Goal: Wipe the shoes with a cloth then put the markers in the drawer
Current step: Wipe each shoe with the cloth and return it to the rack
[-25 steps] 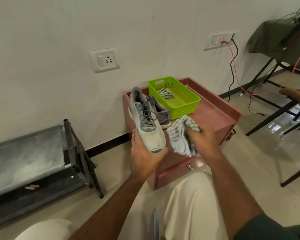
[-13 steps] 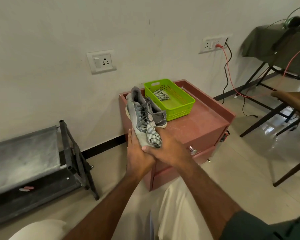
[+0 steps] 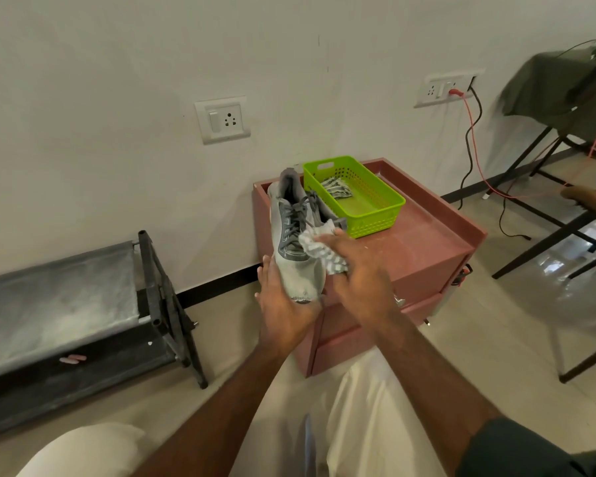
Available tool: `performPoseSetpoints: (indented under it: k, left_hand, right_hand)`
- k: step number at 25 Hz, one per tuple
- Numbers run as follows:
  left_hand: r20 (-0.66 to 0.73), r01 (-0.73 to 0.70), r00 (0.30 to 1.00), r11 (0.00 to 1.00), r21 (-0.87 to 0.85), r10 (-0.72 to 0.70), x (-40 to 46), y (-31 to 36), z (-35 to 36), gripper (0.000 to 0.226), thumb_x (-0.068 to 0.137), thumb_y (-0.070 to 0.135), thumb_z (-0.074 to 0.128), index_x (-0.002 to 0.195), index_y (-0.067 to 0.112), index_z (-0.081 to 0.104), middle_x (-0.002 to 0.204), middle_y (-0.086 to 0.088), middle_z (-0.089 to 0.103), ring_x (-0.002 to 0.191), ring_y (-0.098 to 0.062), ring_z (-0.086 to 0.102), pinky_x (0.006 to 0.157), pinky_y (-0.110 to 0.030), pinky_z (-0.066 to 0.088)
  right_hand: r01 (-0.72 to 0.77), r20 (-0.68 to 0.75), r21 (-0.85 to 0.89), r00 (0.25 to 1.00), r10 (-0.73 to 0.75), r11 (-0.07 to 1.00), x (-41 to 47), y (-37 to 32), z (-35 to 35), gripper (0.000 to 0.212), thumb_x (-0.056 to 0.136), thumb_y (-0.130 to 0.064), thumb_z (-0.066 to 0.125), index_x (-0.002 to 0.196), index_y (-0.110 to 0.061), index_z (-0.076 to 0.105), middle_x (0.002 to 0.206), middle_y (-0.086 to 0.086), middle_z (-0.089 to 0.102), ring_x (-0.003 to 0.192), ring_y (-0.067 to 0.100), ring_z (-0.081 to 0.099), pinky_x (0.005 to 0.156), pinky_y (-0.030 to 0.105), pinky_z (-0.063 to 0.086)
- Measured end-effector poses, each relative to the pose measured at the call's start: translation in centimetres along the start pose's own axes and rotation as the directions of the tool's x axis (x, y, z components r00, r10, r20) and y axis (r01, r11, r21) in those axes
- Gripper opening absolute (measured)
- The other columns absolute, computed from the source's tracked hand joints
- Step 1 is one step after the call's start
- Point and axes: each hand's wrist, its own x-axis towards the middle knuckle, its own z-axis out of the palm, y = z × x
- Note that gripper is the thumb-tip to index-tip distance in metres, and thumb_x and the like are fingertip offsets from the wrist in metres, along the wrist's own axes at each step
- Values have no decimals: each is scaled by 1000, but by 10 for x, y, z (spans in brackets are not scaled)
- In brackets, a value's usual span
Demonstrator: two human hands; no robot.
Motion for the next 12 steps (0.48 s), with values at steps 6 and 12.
performPoseSetpoints:
  k: [6,12]
  left_hand:
    - [39,55,998,996,-77,-52,9,-29,7,104,65,45,89,151,24,34,149,-8,51,139,-31,48,109,-54,45]
    - [48,-38,998,999,-28,40,4,-1,-7,109,58,39,88,150,21,34,152,-8,45,143,-26,43,112,-52,43]
  right_hand:
    - [-25,517,8,856,17,1000,-2,7,16,39,79,-16,60,116,-18,73,119,3,72,113,16,64,97,31,48]
    - [-279,107,549,958,265,788,2,10,1,28,92,2,62,105,-20,73,93,-11,77,86,1,70,75,19,55]
